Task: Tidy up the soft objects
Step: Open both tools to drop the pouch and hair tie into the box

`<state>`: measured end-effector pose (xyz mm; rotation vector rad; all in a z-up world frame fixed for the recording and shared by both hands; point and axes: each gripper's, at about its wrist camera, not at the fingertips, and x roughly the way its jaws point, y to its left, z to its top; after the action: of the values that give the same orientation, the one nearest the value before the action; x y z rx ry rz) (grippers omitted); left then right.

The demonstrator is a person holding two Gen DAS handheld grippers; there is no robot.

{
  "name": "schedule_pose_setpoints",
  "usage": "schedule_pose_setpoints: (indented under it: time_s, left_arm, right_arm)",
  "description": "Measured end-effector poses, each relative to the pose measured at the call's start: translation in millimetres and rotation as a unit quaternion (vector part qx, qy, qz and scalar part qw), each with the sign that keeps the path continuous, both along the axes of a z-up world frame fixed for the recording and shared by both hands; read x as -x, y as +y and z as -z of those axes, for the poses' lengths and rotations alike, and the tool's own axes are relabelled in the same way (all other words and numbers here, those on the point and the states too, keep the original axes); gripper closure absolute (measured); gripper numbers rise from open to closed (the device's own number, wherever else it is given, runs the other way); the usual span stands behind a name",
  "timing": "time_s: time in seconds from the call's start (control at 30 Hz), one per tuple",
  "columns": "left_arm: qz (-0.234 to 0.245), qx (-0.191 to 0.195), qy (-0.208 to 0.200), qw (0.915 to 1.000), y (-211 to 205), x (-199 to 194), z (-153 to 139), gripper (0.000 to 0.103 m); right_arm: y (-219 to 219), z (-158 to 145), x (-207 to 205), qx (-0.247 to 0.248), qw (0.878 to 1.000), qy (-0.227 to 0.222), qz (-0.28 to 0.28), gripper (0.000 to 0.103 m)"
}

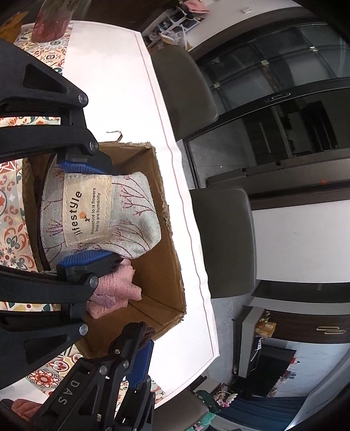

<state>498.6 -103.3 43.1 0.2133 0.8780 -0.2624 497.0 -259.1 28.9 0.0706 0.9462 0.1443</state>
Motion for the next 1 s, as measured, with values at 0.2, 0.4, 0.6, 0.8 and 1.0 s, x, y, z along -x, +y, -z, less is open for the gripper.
schedule_pose_setpoints:
  time_s: [0.2,0.4,0.6,0.8,1.0]
  left_arm:
    - [-0.001,-0.01,-0.004,0.9999,1,-4,6,0.044]
    - [-0.004,-0.002,0.001,1.0,7,-8,4,0.03]
    - [-0.015,0.0,-0.002,0.9999,9,-7,1,0.022]
    - [-0.026,-0.011,-0.028,0.9992,12,6,-11,0.017]
    - [-0.061,-0.016,-0.059,0.9963,26,28,-24,0.013]
  right_arm:
    - [4,2,-3,0.009,1.0,-0.003,-0.01,0.08]
    - [7,1,-5,0.009,1.0,0.003,-0.018,0.062]
    - [1,-2,-5,0.007,1.0,0.004,-0.001,0.054]
    - [-6,-8,0,0.009,1.0,-0.007,0.019,0.053]
    - [-5,-21,19,0.013,0.999,-0.038,0.033,0.053]
